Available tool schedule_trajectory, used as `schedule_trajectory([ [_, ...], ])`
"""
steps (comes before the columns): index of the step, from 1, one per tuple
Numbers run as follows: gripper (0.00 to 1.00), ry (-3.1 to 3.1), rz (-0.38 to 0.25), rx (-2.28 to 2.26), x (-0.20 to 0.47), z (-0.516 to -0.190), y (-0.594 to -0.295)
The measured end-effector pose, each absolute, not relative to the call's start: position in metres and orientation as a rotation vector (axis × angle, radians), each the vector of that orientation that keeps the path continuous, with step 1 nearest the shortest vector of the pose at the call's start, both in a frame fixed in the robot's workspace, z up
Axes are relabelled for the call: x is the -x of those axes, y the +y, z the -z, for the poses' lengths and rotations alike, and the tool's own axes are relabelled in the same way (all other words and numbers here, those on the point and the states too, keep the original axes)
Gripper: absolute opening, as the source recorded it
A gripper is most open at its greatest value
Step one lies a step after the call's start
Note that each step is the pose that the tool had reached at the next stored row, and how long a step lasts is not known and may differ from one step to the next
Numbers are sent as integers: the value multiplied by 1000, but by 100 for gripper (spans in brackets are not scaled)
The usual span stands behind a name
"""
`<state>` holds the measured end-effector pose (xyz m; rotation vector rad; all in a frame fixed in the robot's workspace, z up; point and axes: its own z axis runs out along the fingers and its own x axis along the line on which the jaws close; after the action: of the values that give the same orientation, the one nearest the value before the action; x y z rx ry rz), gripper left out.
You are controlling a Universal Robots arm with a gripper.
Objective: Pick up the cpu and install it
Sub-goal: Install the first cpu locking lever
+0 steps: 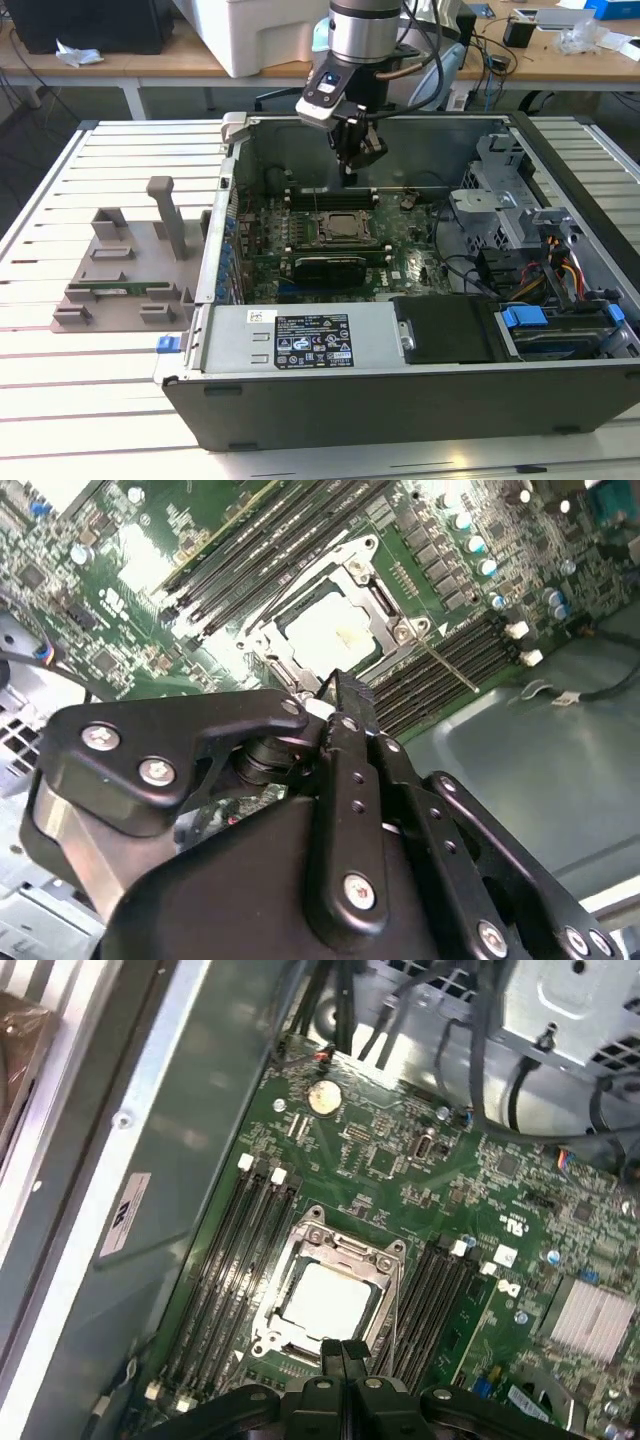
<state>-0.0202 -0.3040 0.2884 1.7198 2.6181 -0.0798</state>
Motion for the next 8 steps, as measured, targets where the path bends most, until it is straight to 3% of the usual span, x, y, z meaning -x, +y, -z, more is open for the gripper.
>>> schedule_trajectory([
  [8,11,2774,78,-1444,20,-288,-304],
])
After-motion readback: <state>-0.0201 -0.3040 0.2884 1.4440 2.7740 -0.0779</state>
